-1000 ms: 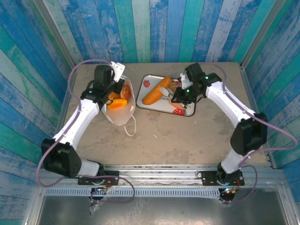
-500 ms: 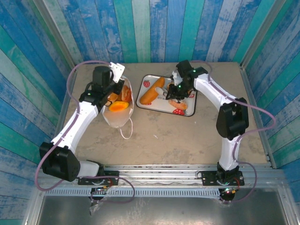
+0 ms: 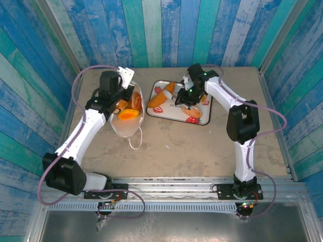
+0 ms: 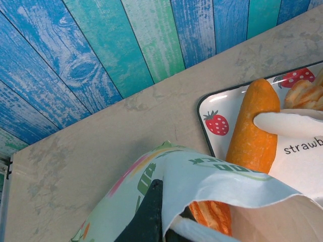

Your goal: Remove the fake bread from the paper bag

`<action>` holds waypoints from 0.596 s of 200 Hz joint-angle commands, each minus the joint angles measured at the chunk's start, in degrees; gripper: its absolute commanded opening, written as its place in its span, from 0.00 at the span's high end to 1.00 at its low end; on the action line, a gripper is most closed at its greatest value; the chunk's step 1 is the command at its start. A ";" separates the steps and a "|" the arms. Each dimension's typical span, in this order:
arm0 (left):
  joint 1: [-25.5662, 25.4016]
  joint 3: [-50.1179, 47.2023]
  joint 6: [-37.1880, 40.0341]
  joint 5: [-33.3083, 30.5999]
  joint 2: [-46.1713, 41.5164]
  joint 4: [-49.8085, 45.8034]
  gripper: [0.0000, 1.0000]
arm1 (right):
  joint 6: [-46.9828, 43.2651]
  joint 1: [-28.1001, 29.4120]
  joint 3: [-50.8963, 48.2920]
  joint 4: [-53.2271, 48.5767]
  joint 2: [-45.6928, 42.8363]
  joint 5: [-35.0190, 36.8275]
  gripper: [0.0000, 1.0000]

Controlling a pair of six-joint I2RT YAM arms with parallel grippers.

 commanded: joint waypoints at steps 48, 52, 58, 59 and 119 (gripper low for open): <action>0.28 1.84 -1.01 1.32 0.25 3.18 0.97 | 1.18 -2.12 -4.72 3.11 -4.48 -3.97 0.41; 0.28 1.84 -1.02 1.36 0.22 3.17 0.97 | 1.23 -2.19 -5.01 3.38 -4.75 -4.10 0.41; 0.28 1.77 -1.06 1.37 0.22 3.15 0.97 | 1.38 -2.35 -5.51 3.66 -5.19 -4.43 0.41; 0.32 1.81 -1.08 1.37 0.18 3.16 0.97 | 1.39 -2.36 -5.63 3.76 -5.27 -4.45 0.41; 0.28 2.05 -1.25 1.37 0.02 3.17 0.96 | 2.28 -2.92 -10.11 5.84 -10.79 -5.96 0.42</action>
